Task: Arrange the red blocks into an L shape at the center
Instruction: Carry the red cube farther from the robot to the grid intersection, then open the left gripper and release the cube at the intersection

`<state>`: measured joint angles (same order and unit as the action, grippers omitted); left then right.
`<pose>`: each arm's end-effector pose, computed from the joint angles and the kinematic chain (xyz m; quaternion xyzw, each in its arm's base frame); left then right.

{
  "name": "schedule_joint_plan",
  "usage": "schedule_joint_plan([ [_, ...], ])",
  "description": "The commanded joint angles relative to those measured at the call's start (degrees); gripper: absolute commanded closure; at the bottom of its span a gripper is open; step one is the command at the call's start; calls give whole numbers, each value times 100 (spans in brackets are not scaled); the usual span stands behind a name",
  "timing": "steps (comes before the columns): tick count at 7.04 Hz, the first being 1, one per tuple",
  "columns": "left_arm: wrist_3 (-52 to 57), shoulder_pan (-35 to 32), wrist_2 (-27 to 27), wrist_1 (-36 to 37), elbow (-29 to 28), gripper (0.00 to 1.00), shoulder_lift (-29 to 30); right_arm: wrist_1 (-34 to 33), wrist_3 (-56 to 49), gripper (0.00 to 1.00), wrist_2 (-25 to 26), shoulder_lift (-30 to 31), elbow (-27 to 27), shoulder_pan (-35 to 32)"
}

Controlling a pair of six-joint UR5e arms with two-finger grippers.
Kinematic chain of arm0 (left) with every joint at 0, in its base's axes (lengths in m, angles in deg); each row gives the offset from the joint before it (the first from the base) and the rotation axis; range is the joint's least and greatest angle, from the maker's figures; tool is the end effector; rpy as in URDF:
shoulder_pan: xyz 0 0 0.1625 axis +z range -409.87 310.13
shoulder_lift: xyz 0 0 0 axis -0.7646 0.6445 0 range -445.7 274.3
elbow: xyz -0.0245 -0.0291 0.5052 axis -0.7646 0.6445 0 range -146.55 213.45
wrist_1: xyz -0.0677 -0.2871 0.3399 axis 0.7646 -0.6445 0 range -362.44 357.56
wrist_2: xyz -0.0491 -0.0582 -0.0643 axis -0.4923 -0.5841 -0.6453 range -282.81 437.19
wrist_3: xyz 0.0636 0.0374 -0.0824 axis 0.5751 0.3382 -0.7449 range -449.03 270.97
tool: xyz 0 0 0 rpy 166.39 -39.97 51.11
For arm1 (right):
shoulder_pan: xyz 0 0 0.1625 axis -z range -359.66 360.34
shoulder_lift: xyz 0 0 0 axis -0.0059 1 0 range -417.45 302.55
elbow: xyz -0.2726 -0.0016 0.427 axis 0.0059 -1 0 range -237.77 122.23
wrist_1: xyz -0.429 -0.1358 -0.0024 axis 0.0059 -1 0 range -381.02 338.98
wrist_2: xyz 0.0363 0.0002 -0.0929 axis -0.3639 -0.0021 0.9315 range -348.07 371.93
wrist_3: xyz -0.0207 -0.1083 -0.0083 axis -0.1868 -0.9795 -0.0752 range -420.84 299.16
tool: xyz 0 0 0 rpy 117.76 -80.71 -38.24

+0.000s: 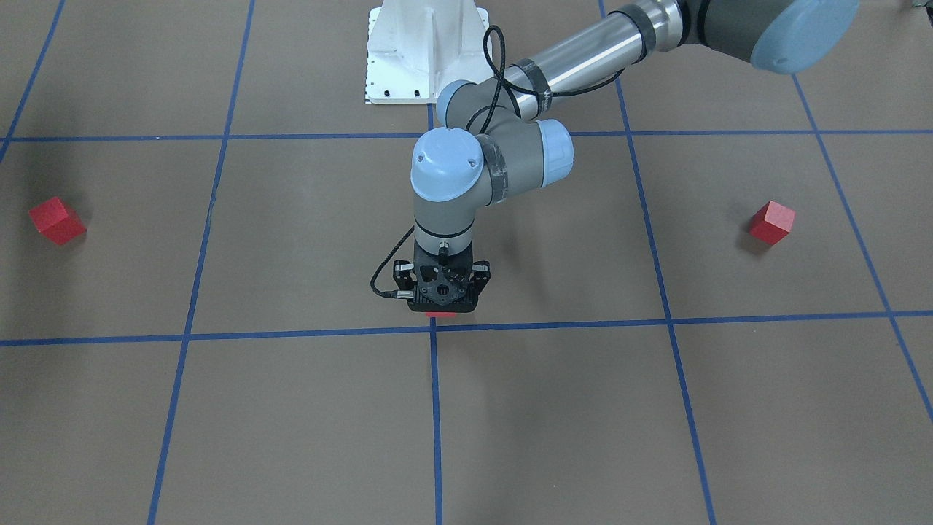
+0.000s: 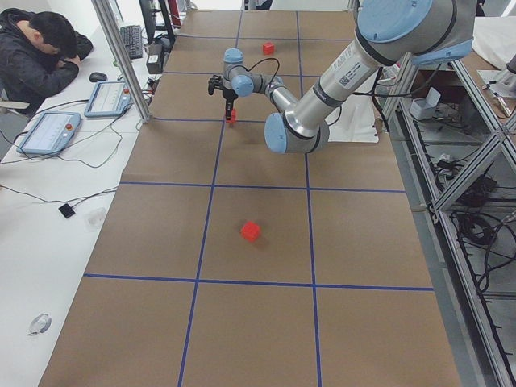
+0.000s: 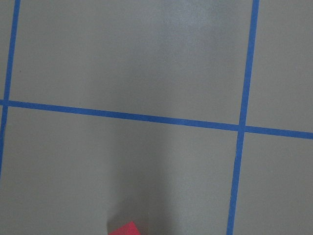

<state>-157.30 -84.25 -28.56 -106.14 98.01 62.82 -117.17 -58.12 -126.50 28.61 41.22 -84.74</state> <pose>0.7159 -0.6149 0.1927 0.0740 0.4062 -0.0461 0.9096 0.0022 -0.5637 0.6328 0.0266 -0.4121 -0.0417 0.9098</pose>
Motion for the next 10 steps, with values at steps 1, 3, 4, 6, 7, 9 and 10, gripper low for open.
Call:
schedule_joint_plan([
  [1,-414,105,-7,25,-5,100,46,0,0,1,0,-1,-2,0],
  [3,-406,115,-7,34,-40,100,37,0,0,1,0,-10,-2,0],
  [4,-362,115,-16,34,-66,100,20,0,0,1,9,-1,-2,0],
  [6,-327,132,-16,34,-75,12,11,0,0,1,9,-1,-11,0],
  [7,-353,228,1,42,-40,0,2,0,0,1,0,-1,-11,0],
  [9,-344,168,-7,51,91,0,19,0,9,1,9,8,-11,0],
  [10,-336,-76,-103,234,309,0,37,9,-9,1,17,8,6,0],
])
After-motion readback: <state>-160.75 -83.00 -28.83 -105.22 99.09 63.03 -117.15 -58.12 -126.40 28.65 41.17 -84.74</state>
